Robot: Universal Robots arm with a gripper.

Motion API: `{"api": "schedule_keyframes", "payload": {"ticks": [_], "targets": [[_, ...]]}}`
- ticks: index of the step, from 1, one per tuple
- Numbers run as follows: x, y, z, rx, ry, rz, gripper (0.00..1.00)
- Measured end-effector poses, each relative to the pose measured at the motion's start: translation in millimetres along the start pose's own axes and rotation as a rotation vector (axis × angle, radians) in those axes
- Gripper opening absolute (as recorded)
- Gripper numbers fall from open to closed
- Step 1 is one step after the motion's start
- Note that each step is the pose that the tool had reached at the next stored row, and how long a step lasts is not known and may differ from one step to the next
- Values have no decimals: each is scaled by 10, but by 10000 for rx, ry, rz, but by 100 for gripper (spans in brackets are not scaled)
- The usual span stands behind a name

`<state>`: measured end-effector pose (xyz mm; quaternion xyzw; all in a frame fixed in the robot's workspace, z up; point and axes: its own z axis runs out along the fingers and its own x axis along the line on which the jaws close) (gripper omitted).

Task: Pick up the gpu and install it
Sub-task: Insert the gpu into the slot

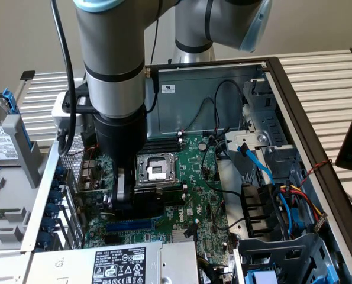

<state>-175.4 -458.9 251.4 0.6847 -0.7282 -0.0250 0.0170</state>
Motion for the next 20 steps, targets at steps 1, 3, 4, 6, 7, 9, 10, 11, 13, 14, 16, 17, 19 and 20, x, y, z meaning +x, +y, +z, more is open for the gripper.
{"api": "schedule_keyframes", "payload": {"ticks": [1, 3, 4, 6, 7, 9, 10, 11, 13, 14, 16, 17, 19, 20], "targets": [[0, 2, 0, -3, 0, 0, 28], [0, 5, 1, -6, -1, -1, 28], [1, 6, 4, -7, -3, -2, 28], [0, 7, 13, -6, -4, -1, 28], [0, 7, 15, -8, -3, -1, 28], [0, 9, 15, -9, -3, -1, 28], [-2, 9, 17, -8, -5, -1, 28], [-4, 9, 19, -7, -7, -1, 28], [-3, 9, 23, -8, -5, -1, 28], [-3, 9, 28, -7, -6, -2, 28], [-3, 10, 30, -11, -4, -1, 28], [-3, 10, 31, -11, -3, -1, 28], [-3, 11, 32, -14, -4, -1, 28], [-3, 11, 34, -14, 0, -1, 28]]}}
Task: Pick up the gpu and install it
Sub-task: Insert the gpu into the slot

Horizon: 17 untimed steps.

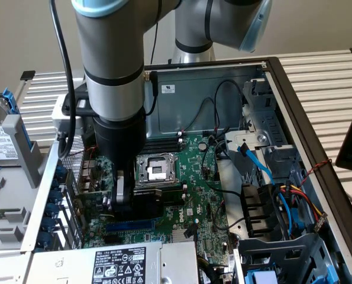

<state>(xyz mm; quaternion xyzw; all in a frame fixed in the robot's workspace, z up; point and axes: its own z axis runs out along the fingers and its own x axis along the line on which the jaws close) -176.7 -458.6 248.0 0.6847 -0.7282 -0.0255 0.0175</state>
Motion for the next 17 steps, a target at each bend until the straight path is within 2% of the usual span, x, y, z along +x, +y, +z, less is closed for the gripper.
{"api": "schedule_keyframes", "payload": {"ticks": [17], "targets": [[1, 4, 33, -50, 3, 1, 28]]}}
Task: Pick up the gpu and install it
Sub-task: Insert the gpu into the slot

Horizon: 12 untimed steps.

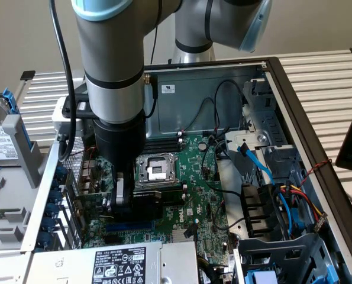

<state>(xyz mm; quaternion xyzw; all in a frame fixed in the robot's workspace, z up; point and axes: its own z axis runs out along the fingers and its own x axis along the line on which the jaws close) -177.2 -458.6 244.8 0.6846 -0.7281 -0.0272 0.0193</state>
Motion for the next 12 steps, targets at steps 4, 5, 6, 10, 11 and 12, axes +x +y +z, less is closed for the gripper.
{"api": "schedule_keyframes", "payload": {"ticks": [4, 5, 6, 10, 11, 12], "targets": [[0, 0, 0, 0, 0, 0, 28], [0, 0, 0, 1, 0, 0, 28], [0, 0, 0, 1, 0, 0, 28], [0, 0, 0, 1, 0, 0, 28], [0, 0, 1, 1, 1, 0, 28], [1, 0, 1, 0, 1, 0, 28]]}}
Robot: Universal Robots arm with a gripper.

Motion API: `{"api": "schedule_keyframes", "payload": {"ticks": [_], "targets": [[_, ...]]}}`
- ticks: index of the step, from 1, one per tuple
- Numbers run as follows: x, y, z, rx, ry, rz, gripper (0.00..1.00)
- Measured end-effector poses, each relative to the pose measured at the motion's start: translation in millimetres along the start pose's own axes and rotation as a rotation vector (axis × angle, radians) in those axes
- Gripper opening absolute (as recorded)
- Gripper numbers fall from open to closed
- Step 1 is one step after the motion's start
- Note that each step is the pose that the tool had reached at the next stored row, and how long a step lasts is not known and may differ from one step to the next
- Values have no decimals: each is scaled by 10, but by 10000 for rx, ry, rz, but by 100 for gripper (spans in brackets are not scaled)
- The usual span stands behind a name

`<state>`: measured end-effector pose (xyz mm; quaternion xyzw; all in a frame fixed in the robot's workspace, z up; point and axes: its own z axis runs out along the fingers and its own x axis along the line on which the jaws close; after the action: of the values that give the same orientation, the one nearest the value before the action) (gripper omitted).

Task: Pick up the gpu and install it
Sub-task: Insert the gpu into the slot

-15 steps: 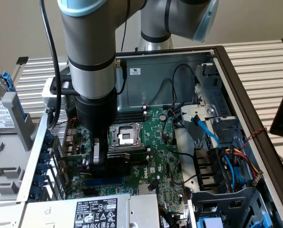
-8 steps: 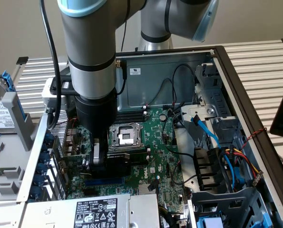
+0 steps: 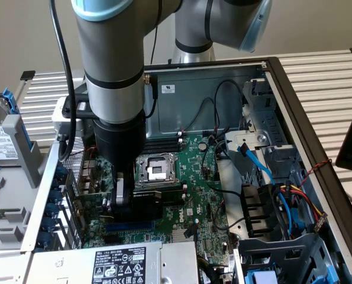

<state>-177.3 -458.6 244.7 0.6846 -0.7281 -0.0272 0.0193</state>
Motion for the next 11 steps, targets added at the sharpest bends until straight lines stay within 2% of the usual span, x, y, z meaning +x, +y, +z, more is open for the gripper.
{"api": "schedule_keyframes", "payload": {"ticks": [11], "targets": [[2, 0, 6, 1, -2, 2, 28]]}}
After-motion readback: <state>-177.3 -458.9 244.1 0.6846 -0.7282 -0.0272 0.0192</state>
